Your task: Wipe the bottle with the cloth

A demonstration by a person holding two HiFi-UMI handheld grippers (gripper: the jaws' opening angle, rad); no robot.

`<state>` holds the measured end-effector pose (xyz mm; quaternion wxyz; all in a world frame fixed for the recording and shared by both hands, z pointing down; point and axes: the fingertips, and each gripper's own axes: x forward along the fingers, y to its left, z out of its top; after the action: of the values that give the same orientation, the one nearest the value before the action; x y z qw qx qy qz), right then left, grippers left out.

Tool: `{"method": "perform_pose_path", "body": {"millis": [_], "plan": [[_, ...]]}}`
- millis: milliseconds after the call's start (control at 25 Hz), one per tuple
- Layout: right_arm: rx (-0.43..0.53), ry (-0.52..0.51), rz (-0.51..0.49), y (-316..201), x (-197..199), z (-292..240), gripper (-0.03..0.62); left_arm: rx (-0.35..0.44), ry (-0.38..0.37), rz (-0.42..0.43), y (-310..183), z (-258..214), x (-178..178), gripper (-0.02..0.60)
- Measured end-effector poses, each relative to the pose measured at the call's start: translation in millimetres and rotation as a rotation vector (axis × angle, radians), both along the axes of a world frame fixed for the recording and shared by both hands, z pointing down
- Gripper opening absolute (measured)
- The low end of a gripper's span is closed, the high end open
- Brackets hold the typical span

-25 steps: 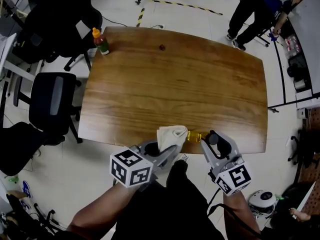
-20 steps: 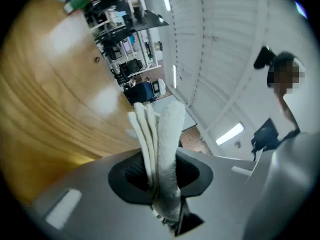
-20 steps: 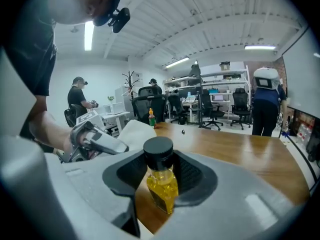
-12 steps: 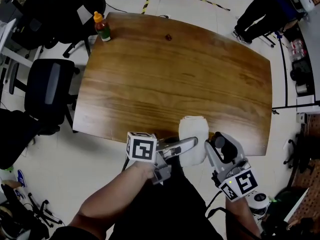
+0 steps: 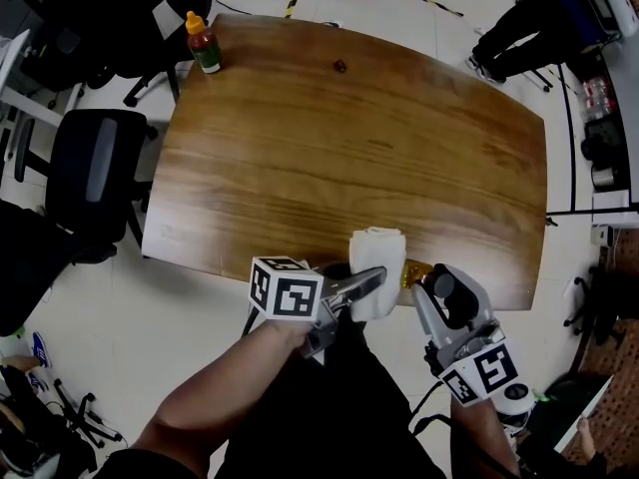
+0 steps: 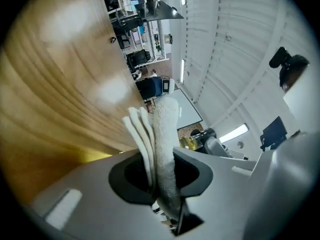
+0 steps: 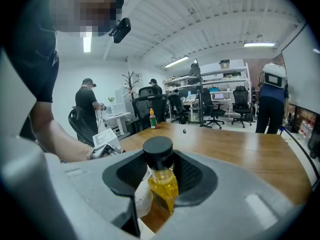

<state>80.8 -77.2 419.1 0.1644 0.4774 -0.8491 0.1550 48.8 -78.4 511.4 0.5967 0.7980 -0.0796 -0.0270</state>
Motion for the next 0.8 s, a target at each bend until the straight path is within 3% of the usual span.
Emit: {"method": "perform_pose_path", "body": {"millis": [520, 680, 800], "plan": [[0.003, 0.008, -0.003, -1.6, -6.4, -0.3, 0.147, -0.026, -0.262, 0.001, -5.7, 51.0, 0.2, 0.103], [0.007, 0.024, -0.012, -1.6, -9.2, 0.1, 0.147, -0.177, -0.333, 0.000, -2.4, 68.6, 2.4, 0.103], [-0.004, 0.003, 0.010, -2.4, -3.1, 1.2, 0.147, -0.276, -0.293, -0.016, -3.2, 70.5, 1.5, 0.104]]}}
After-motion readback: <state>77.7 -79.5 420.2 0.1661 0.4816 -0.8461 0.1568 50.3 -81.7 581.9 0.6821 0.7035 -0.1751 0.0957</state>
